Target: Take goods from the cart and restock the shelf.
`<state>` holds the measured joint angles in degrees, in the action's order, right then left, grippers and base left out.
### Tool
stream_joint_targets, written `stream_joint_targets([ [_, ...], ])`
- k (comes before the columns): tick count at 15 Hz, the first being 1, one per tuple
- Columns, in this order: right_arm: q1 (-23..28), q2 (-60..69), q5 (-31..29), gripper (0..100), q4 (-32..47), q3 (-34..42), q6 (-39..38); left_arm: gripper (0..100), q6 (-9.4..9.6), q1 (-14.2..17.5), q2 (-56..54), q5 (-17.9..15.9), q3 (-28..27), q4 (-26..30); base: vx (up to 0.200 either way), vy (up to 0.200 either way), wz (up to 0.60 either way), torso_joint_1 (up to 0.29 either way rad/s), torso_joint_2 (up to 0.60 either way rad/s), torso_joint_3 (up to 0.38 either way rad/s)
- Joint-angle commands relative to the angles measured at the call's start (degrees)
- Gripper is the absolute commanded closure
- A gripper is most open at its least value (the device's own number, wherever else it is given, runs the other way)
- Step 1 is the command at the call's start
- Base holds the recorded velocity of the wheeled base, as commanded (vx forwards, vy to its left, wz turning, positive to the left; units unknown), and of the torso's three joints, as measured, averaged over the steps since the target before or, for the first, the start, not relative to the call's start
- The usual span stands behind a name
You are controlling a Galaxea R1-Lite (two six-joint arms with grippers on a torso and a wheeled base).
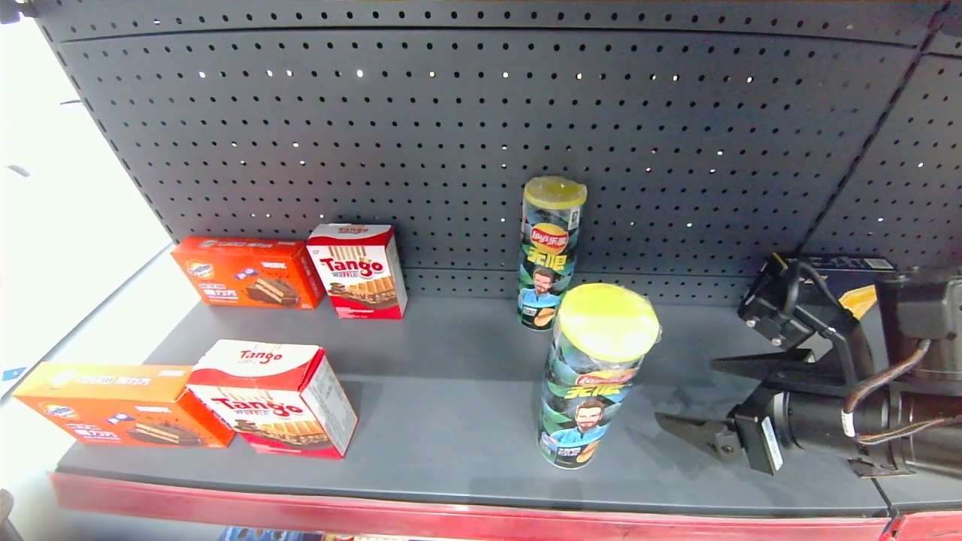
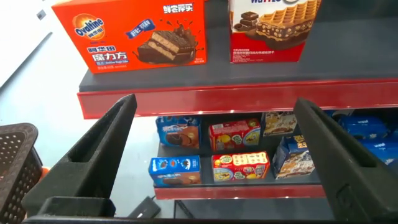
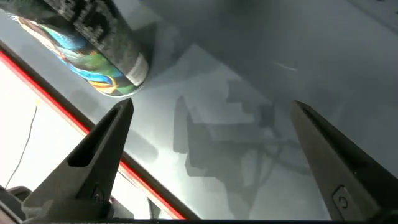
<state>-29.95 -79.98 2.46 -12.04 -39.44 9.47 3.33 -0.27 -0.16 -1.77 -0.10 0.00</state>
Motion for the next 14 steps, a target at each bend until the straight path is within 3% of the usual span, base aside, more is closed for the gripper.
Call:
stream_joint_targets([
  [1, -0.8, -2.7, 0.0, 0, -0.2, -1.1, 0.0, 0, 0.01, 0.0, 0.2, 0.0, 0.1, 0.0, 0.000, 0.000, 0.00, 0.000, 0.00, 0.000],
  [14, -5.6, -7.6, -2.2, 0, -1.7, -4.2, 0.0, 0, -0.08, 0.0, 0.2, 0.1, 0.0, 0.0, 0.000, 0.000, 0.00, 0.000, 0.00, 0.000],
])
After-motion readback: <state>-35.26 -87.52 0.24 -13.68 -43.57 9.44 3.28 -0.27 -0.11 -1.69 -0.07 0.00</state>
